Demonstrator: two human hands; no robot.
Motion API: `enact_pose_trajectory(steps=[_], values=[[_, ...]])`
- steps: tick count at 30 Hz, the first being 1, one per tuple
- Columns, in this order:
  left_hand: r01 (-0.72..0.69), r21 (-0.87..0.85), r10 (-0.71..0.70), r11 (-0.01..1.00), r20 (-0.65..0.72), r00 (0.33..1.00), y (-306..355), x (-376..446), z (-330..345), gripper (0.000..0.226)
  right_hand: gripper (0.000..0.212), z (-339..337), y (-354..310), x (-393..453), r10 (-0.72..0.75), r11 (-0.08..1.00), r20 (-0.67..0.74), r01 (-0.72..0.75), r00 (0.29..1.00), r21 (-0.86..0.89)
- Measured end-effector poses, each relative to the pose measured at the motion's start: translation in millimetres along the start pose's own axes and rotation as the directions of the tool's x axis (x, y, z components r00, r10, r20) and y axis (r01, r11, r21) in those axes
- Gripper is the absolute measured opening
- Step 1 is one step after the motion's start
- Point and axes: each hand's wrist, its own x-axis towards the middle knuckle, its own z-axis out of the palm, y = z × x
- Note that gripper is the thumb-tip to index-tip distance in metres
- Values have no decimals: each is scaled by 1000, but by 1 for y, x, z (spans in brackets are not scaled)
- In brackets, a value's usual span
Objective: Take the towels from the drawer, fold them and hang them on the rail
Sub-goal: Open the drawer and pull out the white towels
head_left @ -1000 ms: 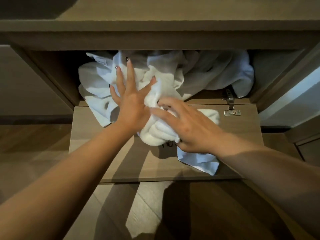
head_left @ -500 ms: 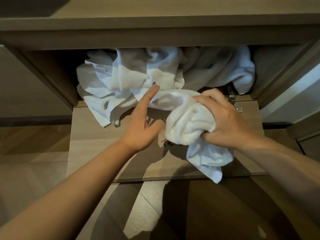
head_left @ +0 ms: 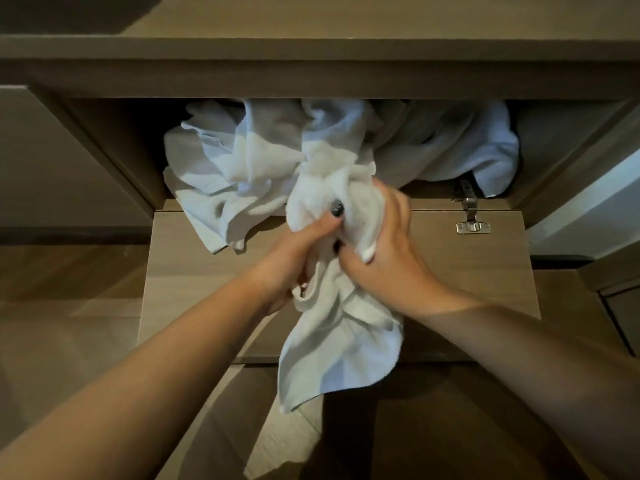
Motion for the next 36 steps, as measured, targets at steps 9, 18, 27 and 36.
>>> enact_pose_trajectory(steps=[9,18,27,36], values=[[-145,82,167,986,-547,820,20,4,-34,24,92,-34,30,19,-60,991,132,75,989,-113],[-207,-145,-12,967,-844,536,17,-1,-47,25,95,26,-14,117,51,645,259,166,964,-746],[-196,-218,-68,956,-814,577,9,-7,-71,48,32,-1,9,88,-82,832,-48,42,996,-553],[-189,-192,-63,963,-843,534,4,7,-74,46,23,-64,25,20,-94,884,49,106,994,-455]])
